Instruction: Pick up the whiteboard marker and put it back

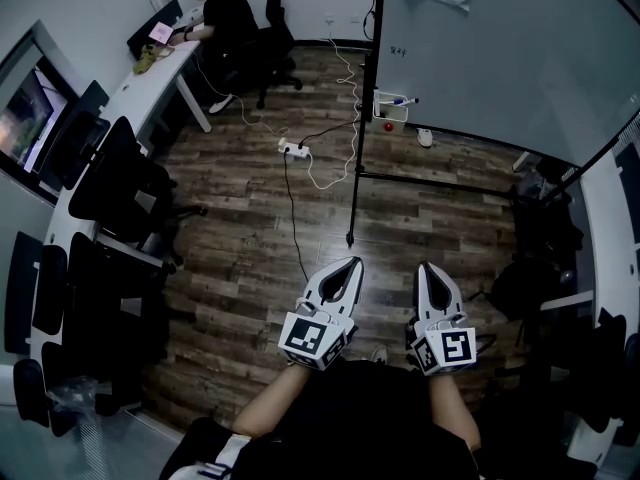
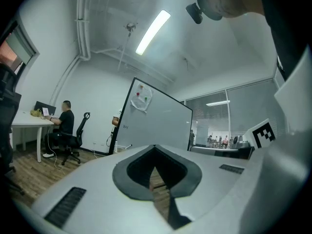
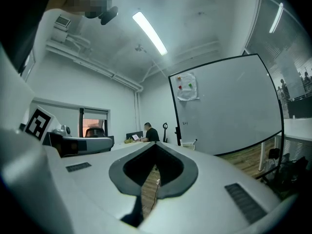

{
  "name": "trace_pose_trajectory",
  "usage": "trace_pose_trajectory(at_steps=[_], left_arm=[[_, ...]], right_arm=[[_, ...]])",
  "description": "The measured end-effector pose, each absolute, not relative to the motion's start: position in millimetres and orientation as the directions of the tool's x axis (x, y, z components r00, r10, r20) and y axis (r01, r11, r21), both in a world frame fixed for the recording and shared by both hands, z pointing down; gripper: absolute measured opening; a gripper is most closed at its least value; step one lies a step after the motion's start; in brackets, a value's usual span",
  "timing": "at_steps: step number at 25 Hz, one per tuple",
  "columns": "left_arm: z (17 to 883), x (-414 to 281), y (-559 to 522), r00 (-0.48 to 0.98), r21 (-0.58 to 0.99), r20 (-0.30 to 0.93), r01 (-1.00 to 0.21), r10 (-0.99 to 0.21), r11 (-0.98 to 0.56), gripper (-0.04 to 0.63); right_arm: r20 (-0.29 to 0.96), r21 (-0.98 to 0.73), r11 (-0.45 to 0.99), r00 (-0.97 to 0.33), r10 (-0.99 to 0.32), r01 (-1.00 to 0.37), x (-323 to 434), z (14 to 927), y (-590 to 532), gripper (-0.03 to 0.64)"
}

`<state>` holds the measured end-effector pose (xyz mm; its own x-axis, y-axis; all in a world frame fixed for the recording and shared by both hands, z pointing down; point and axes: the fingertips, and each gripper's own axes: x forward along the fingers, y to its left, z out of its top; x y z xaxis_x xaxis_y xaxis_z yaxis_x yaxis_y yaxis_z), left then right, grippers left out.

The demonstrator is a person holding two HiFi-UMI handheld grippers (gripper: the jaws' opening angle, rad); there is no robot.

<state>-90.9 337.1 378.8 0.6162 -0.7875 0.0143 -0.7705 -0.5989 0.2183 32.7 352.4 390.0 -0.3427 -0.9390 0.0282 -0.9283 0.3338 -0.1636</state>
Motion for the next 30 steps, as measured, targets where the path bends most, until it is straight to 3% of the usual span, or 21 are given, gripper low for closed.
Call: trace_pose_trajectory(at_steps=[16, 30], left_arm=[[388, -124, 334, 0.686, 0.233, 0.011, -0.710, -0.728, -0.665, 0.008], [396, -107, 288, 0.696, 0.220, 0.036, -0.705, -0.717, -0.674, 0.008]], right_arm=[[0.048, -0.170, 0.244, -0.256, -0.966, -0.955, -1, 394, 352, 0.012], [0.027, -0.213, 0.220, -0.231, -0.973, -0.952, 16, 403, 302, 0.012]])
